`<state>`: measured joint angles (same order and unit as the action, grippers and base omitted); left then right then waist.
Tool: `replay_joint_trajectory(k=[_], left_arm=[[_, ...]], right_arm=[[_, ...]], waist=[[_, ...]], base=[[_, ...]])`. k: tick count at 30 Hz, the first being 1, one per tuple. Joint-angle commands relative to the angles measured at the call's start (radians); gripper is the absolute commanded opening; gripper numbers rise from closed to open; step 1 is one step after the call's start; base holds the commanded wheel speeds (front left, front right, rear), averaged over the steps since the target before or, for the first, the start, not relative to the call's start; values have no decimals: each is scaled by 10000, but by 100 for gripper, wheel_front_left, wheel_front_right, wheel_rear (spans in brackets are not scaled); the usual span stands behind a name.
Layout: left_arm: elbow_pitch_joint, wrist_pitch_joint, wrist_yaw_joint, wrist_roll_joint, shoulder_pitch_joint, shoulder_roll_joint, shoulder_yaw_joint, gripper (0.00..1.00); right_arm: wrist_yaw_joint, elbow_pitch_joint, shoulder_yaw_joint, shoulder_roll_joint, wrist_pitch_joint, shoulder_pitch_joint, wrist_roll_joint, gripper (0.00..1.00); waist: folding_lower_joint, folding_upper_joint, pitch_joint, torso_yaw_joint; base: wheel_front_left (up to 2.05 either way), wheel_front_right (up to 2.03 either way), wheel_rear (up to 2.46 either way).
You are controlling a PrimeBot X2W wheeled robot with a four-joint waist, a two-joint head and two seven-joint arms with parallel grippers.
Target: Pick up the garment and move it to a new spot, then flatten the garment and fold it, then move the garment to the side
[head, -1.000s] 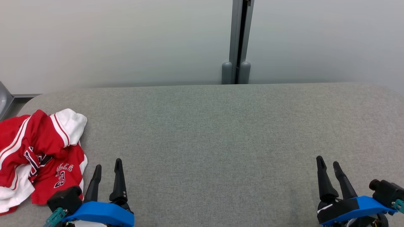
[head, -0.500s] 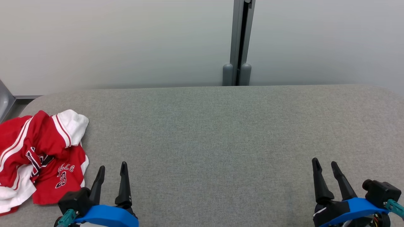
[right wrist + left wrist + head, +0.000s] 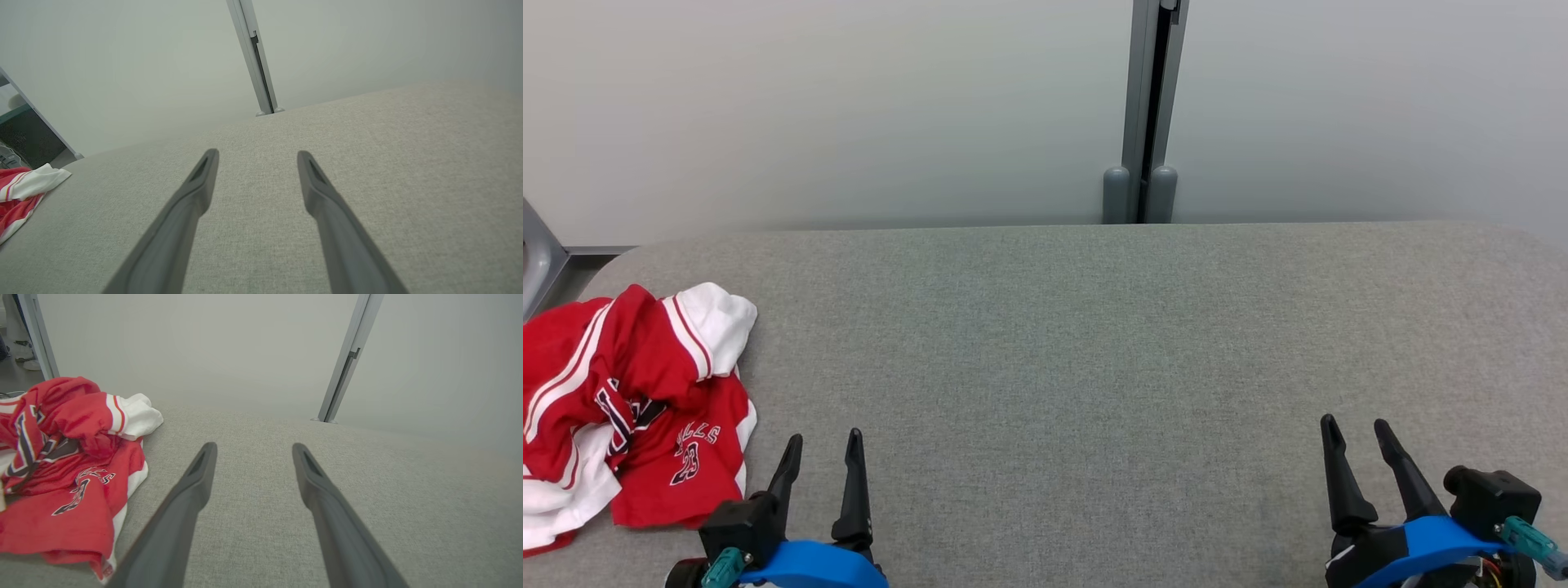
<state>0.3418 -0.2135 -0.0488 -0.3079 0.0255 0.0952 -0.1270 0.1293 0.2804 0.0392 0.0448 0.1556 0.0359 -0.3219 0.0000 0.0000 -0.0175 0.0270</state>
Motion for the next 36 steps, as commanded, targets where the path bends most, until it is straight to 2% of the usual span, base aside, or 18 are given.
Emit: replay_joint_trajectory(k=[1,25,36], left_arm=[[6,-98,55,237,117,87,-32,100],[250,-542,358,1711,177,240,-352,100],[225,-532,426,1509,189,264,-317,100]], right_arm=[[19,3,-16,77,97,-68,271,100],[16,193,-37,85,528,-31,1833,100],[16,182,-31,85,525,-57,1720,100]], waist=[[0,0,5,4],[0,0,42,-12],[0,0,63,-16]], base=[[0,0,0],[0,0,0],[0,0,0]])
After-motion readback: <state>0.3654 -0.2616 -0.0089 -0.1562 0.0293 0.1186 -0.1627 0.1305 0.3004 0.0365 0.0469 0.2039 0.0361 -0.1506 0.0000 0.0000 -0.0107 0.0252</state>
